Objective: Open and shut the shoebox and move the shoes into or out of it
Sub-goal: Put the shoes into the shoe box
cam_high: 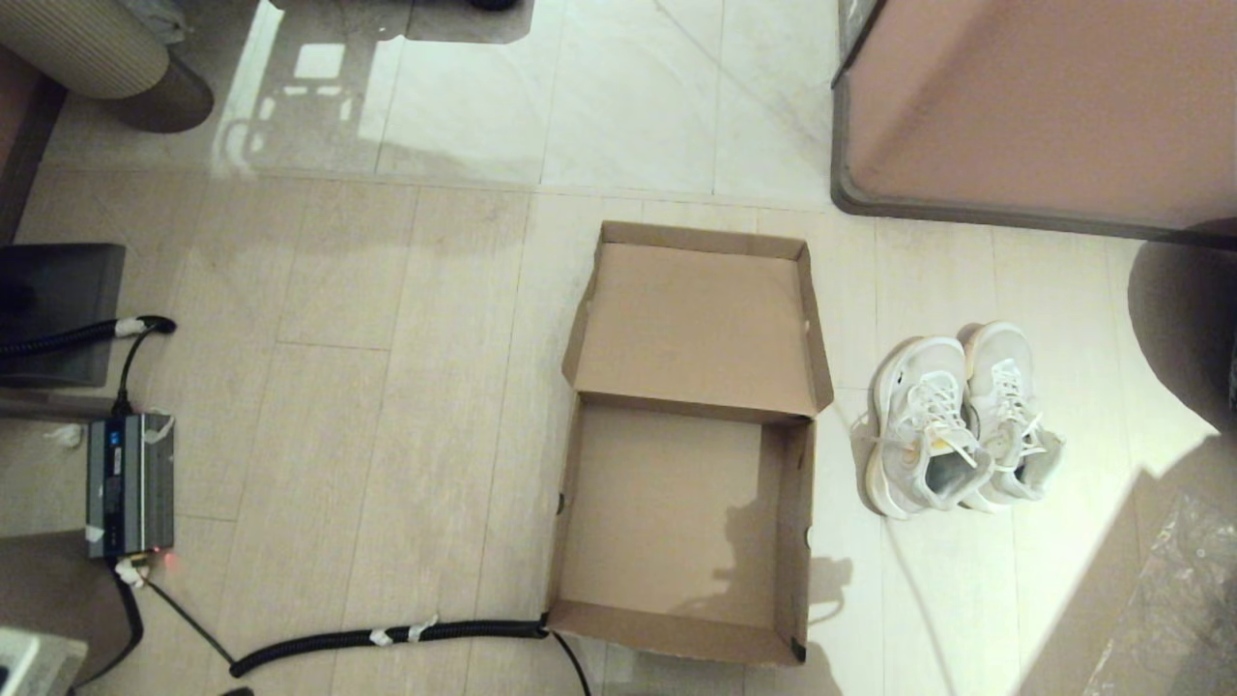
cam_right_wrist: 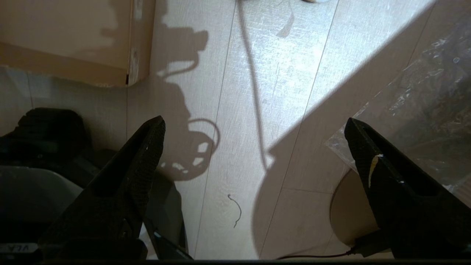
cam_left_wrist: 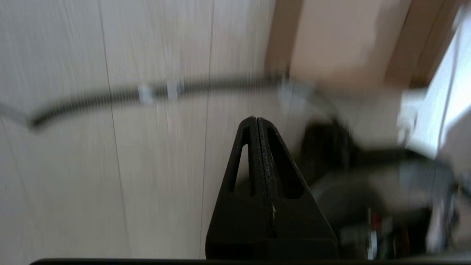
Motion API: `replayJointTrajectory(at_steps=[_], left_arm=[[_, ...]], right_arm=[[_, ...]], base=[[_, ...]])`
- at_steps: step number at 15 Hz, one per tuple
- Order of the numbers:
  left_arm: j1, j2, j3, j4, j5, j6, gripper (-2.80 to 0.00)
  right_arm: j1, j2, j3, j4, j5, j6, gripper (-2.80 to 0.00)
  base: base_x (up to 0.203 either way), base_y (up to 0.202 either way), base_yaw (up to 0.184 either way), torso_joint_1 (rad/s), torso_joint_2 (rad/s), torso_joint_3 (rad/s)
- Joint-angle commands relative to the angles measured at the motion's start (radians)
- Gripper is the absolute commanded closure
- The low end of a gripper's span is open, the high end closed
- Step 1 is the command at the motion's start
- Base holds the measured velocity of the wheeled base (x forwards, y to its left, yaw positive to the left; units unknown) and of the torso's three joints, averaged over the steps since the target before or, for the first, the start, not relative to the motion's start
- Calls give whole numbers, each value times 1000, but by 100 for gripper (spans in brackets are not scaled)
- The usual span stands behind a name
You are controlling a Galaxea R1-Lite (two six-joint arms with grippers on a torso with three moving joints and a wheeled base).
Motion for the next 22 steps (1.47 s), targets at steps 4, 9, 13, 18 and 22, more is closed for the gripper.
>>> replayJointTrajectory(at_steps=[4, 9, 13, 18, 22], left_arm=[[-1, -181, -13, 306, 97, 3, 0], [-10, -319, -13, 348, 150, -84, 0], [-10, -467, -6, 356, 161, 69, 0], [-21, -690, -2, 381, 162, 158, 0], [-30, -827, -1, 380, 162, 161, 0]], right_arm=[[184, -11, 3, 92, -14, 15, -280], [240, -192, -4, 125, -32, 54, -280], [239, -240, -1, 118, -57, 129, -280], [158, -221, -14, 154, -67, 110, -280], [128, -433, -16, 157, -62, 94, -280]], base=[[0, 0, 0, 0, 0, 0], [0, 0, 0, 0, 0, 0], [0, 0, 0, 0, 0, 0], [0, 0, 0, 0, 0, 0], [0, 0, 0, 0, 0, 0]])
